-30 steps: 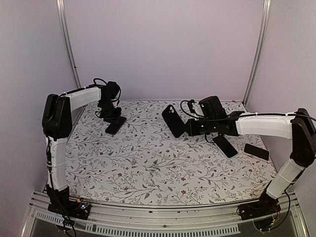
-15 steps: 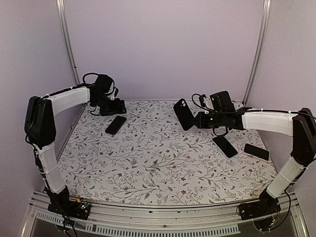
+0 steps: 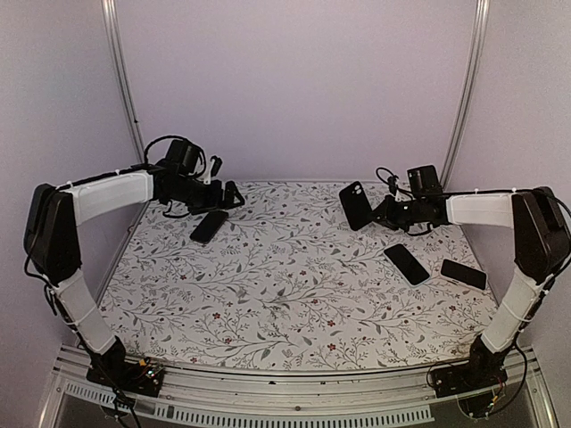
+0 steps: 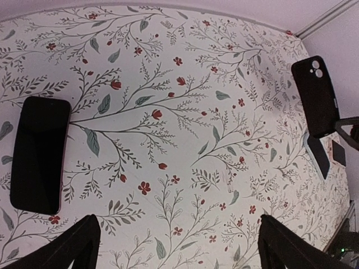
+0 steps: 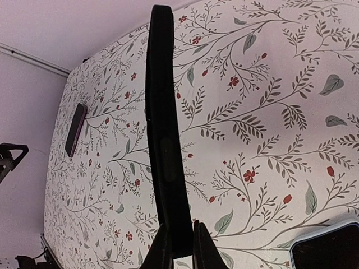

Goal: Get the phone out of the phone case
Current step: Place the phone case at the center of the board.

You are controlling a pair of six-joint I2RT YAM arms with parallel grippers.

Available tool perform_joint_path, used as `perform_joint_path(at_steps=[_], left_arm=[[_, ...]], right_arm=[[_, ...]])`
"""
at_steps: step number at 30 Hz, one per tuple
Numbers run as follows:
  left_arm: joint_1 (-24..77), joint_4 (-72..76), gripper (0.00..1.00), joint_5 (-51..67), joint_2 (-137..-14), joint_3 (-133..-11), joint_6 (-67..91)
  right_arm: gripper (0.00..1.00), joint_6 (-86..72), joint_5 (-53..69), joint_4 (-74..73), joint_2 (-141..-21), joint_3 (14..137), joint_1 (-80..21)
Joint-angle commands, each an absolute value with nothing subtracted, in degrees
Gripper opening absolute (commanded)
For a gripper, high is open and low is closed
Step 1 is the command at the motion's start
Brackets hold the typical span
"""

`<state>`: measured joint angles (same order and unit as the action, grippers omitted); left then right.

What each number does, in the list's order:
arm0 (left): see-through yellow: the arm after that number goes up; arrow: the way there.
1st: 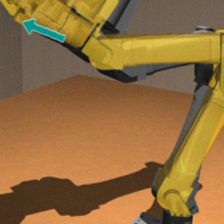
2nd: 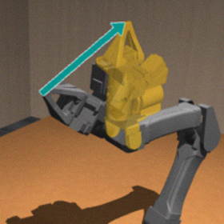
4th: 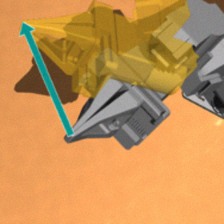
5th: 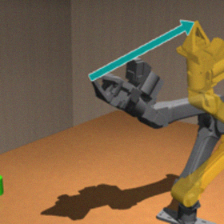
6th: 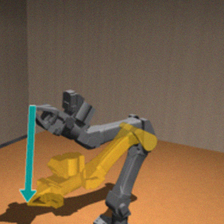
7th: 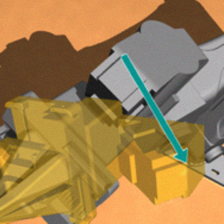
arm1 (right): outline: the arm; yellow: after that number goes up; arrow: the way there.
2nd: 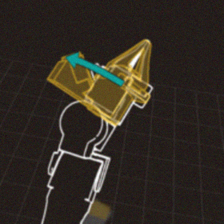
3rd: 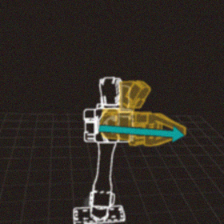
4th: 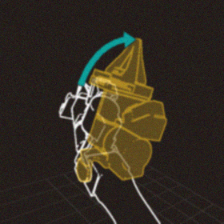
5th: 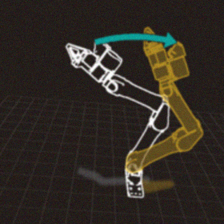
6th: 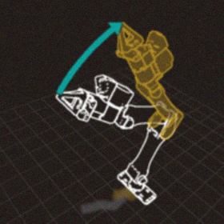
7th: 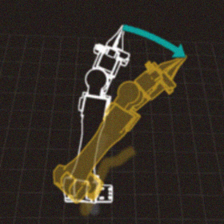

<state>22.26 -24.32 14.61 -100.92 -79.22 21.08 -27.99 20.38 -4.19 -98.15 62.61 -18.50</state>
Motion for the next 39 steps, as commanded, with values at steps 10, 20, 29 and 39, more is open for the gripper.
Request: perform_joint_path(at_steps=[10, 20, 29, 39], left_arm=[[22.8, -17.3, 0.99, 19.8, -91.6, -73.4, 23.4], [23.0, -16.7, 0.99, 20.6, -90.8, -72.4, 23.4], [24.2, -16.3, 0.99, 20.6, -90.9, -72.6, 23.6], [25.0, -16.2, 0.99, 20.2, -91.0, -72.7, 23.9]], right_arm=[[0.02, -35.6, 29.4, 2.8, -109.4, 66.0, -12.9], [0.08, -38.2, 27.3, 4.3, -112.7, 65.8, -12.9], [0.33, -37.9, 27.6, 4.6, -112.2, 64.4, -12.9], [0.70, -34.3, 22.9, 1.6, -109.4, 64.0, -13.0]])
